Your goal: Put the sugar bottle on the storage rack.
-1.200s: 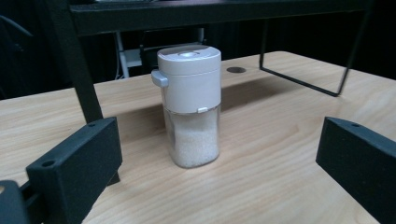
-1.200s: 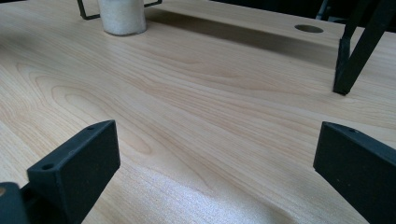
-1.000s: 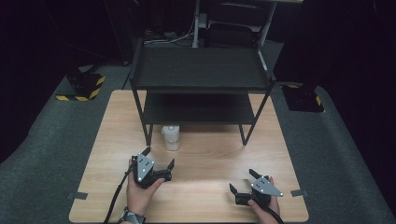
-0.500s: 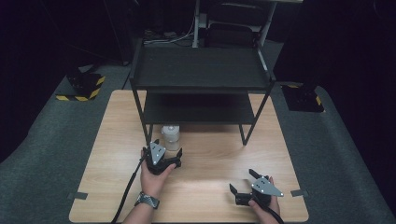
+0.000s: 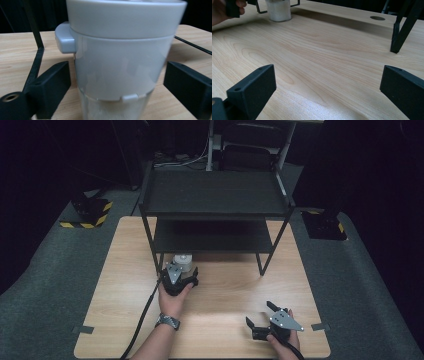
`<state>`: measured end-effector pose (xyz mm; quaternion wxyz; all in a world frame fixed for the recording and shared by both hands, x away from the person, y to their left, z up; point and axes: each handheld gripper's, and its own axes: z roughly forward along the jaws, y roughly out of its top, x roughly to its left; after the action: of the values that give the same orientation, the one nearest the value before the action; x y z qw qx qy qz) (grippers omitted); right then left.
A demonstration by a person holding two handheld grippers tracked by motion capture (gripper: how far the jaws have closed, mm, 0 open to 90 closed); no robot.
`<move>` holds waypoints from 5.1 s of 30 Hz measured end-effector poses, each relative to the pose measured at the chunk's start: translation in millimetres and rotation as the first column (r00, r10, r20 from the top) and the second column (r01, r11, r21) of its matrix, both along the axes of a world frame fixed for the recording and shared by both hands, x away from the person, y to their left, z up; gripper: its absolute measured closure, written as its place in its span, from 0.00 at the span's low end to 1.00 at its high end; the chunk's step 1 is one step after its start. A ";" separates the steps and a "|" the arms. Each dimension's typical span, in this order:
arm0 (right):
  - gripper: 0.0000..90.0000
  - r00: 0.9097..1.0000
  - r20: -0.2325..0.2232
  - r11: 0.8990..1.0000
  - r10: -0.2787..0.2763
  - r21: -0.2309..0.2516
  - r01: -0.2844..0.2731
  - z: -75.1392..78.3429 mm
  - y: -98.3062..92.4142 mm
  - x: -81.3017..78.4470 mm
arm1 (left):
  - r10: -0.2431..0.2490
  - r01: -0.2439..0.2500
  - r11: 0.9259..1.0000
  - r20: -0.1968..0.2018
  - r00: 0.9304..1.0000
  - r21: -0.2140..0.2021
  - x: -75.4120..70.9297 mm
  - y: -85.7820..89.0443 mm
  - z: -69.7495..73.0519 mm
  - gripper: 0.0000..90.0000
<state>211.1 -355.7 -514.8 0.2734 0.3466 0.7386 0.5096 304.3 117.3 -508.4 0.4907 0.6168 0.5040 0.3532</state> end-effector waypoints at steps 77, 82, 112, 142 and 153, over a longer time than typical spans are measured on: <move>0.00 1.000 0.018 1.000 -0.018 -0.001 0.018 -2.0 2.1 -2.9 | -0.083 0.083 0.996 0.198 0.977 0.007 -70.2 -0.2 82.7 0.34; 0.00 1.000 0.018 1.000 -0.018 -0.002 0.018 -1.9 2.0 -2.9 | -0.085 0.086 0.996 0.230 0.970 0.008 -66.4 -4.5 99.4 0.34; 0.00 1.000 0.023 1.000 -0.012 0.006 0.012 -3.3 -0.2 -3.2 | -0.022 0.022 1.000 0.261 0.965 0.003 -2.8 -20.9 120.6 0.34; 0.00 1.000 0.028 1.000 -0.009 0.009 0.009 -4.2 -0.8 -3.8 | 0.020 -0.010 0.999 0.247 0.969 -0.038 39.5 -22.7 109.0 0.33; 0.00 1.000 0.027 1.000 -0.009 0.009 0.009 -4.1 -0.7 -3.7 | 0.015 -0.005 0.999 0.237 0.971 -0.041 38.0 -19.6 112.5 0.22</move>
<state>207.4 -356.4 -518.8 0.2843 0.3442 0.7310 0.5161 342.2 97.6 -395.9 0.5580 0.5577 0.4518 0.4166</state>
